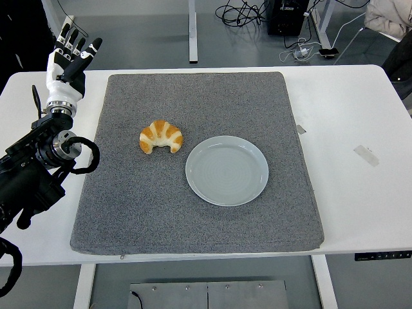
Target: Place the bread on the plate
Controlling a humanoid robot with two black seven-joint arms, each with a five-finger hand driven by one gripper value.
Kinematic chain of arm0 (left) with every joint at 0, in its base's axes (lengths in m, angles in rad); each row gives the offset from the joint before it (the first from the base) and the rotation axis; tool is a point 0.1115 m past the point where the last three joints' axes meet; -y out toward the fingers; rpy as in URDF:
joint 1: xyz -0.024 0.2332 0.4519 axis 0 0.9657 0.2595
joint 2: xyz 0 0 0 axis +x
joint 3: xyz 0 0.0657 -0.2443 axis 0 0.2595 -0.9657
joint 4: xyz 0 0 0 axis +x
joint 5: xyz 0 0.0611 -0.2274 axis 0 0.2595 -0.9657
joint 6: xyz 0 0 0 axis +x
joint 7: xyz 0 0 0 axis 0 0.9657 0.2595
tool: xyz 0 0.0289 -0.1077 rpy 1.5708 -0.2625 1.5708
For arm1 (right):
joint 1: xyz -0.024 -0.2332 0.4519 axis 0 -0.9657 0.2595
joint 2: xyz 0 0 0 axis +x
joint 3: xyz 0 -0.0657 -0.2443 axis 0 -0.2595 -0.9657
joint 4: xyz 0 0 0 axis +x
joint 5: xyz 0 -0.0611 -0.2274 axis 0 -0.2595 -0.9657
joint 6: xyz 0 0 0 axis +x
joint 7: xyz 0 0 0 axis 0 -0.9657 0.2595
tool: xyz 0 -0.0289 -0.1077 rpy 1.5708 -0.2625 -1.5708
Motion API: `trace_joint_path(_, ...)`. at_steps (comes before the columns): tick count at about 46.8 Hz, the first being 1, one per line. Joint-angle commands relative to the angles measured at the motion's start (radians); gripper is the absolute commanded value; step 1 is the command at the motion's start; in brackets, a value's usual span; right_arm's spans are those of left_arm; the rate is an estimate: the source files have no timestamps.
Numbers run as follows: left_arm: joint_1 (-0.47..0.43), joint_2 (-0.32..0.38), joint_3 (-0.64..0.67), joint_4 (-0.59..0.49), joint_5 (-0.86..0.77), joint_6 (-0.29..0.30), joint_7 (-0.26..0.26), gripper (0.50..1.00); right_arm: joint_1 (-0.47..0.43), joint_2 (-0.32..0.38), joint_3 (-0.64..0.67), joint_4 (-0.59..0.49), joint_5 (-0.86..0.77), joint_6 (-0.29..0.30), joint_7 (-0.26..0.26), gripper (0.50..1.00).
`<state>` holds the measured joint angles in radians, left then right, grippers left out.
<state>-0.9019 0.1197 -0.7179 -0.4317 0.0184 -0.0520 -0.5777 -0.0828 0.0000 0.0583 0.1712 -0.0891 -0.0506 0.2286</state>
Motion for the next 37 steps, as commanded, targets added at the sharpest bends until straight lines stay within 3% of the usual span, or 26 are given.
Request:
trace_joint_path(1, 0.000, 0.001, 0.000, -0.005, 0.000, 0.000, 0.002, 0.975, 0.000, 0.000, 0.000, -0.001, 0.000, 0.000, 0.000, 1.000)
trace_joint_path(20, -0.005, 0.008, 0.005, -0.009, 0.002, -0.042, 0.004, 0.975, 0.000, 0.000, 0.000, 0.001, 0.000, 0.000, 0.000, 1.000)
trace_joint_path(37, -0.005, 0.012, 0.000, -0.009, 0.000, -0.042, 0.006, 0.974, 0.000, 0.000, 0.000, -0.001, 0.000, 0.000, 0.000, 1.000)
